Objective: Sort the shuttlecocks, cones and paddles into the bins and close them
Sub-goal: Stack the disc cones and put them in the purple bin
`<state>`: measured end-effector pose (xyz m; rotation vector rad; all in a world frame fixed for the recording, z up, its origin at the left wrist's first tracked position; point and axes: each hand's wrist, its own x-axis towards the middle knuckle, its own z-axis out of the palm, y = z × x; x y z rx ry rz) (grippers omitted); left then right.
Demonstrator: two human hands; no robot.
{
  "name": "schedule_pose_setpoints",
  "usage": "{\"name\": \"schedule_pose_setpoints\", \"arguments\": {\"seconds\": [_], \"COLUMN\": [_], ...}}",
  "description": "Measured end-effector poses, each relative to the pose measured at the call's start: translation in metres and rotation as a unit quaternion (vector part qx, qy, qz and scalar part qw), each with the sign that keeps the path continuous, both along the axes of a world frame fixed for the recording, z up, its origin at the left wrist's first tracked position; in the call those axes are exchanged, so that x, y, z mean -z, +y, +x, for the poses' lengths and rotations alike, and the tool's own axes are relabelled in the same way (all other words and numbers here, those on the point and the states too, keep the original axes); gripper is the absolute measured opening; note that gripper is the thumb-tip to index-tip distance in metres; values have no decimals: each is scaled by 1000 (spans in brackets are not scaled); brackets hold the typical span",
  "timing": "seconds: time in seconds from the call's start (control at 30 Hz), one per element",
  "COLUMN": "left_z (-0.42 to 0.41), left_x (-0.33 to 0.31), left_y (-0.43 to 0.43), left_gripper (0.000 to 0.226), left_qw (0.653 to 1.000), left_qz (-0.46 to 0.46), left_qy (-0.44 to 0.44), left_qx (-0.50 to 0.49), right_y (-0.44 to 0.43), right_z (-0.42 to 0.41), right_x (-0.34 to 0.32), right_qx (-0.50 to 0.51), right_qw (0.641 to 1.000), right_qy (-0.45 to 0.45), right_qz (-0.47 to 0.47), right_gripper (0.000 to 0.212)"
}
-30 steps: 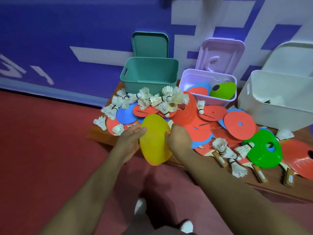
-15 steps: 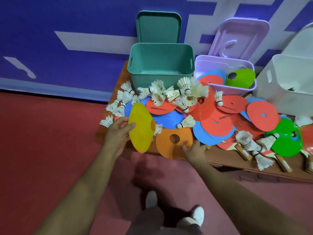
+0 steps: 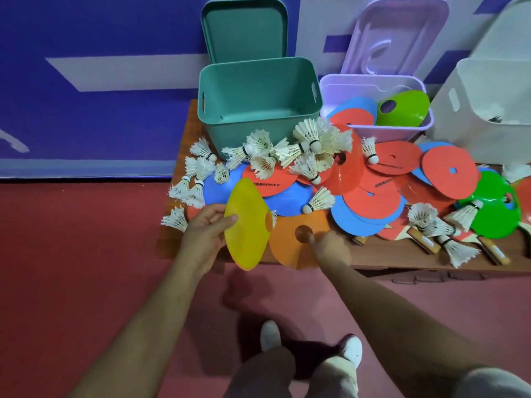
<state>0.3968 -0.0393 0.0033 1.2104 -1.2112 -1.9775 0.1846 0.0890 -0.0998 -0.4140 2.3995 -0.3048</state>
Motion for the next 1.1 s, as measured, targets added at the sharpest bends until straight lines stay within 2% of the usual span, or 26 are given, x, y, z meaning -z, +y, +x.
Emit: {"name": "schedule_pose_setpoints", "arguments": {"seconds": [0.13, 0.33, 0.5, 0.6, 0.8, 0.93, 1.1], "left_z": [-4, -13, -34, -46, -78, -88, -94], "left_x": [-1, -12, -30, -43, -64, -68, -69], "left_y": [-3, -2, 8, 16, 35, 39, 33], "left_gripper": [10, 9, 7, 8, 8, 13, 14], "left_qw": [1000, 1000, 999, 999, 994, 990, 991], "left_qz": [-9, -13, -26, -39, -18, -24, -26], "left_qy": [-1, -19, -19, 6, 66, 78, 106], "left_qx": [-2, -8, 0, 30, 81, 111, 81], "right_y": [-5, 29, 45, 39, 21, 25, 36], "right_z": [-9, -28, -40, -41, -42, -43, -52], "right_x": [-14, -44, -78, -99, -123, -137, -126], "right_qx": [21, -36, -59, -63, -87, -71, -26], "right_qw": [998, 997, 984, 974, 973, 971, 948], "right_qy": [-52, 11, 13, 4, 64, 105, 12], "right_qz": [-23, -67, -170, -216, -202, -204, -318], "right_gripper": [41, 45, 54, 45, 56, 44, 44]}}
